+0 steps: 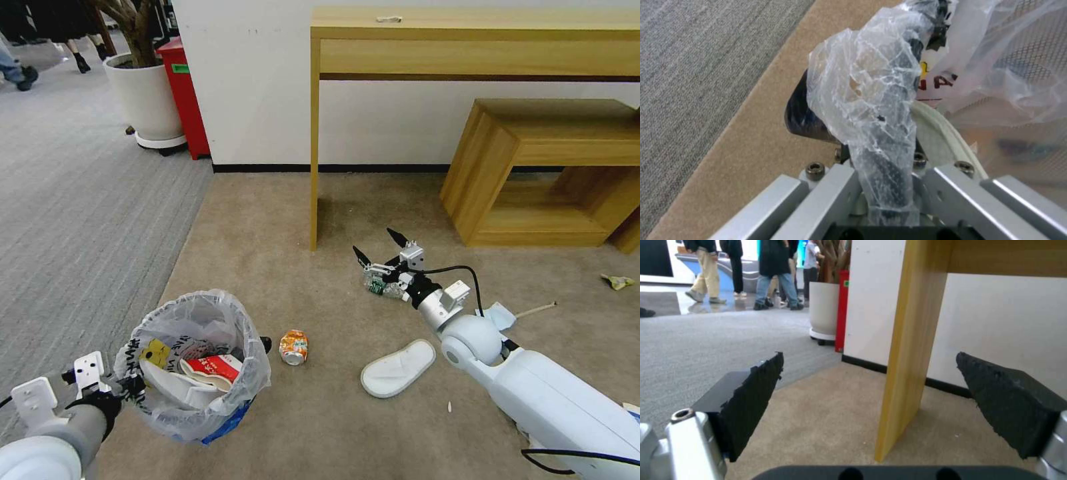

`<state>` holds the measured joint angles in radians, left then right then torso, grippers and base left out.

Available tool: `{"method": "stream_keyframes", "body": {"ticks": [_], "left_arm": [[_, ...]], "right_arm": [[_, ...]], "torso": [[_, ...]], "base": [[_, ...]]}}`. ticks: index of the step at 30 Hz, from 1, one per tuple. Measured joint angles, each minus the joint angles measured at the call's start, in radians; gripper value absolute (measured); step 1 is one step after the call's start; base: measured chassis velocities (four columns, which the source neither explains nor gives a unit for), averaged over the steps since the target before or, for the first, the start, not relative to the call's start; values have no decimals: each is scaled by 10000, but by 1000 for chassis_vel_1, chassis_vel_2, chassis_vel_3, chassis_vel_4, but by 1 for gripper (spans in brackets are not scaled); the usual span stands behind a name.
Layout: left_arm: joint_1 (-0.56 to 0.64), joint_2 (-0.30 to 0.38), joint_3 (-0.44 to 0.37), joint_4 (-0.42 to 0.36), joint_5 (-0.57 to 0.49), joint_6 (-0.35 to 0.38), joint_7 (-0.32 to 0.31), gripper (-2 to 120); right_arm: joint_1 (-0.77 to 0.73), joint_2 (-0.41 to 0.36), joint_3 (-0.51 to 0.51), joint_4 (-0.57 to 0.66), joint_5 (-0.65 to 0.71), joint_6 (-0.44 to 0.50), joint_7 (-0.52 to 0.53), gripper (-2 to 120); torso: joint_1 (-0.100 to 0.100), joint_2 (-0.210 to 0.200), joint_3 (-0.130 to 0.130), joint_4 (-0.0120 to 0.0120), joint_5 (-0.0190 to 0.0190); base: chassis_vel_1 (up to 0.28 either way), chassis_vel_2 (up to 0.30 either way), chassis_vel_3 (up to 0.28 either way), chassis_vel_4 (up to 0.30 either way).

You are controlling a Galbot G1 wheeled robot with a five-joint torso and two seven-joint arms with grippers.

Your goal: Pick up the trash bin and place the garbage on the floor into it.

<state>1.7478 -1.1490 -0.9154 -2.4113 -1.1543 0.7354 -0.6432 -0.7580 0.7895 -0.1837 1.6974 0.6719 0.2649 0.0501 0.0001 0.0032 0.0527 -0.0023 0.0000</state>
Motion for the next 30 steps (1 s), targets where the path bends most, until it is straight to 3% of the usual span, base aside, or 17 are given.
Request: {"method": "stream_keyframes", "body": {"ticks": [30], "left_arm": [[67,-91,-57,-57,32,-1,7,1]], "right_arm": [[-116,-59,-60,43,120,119,16,100]], "torso": [[0,0,0,0,-1]], "base": [[-15,10,12,-13]]}}
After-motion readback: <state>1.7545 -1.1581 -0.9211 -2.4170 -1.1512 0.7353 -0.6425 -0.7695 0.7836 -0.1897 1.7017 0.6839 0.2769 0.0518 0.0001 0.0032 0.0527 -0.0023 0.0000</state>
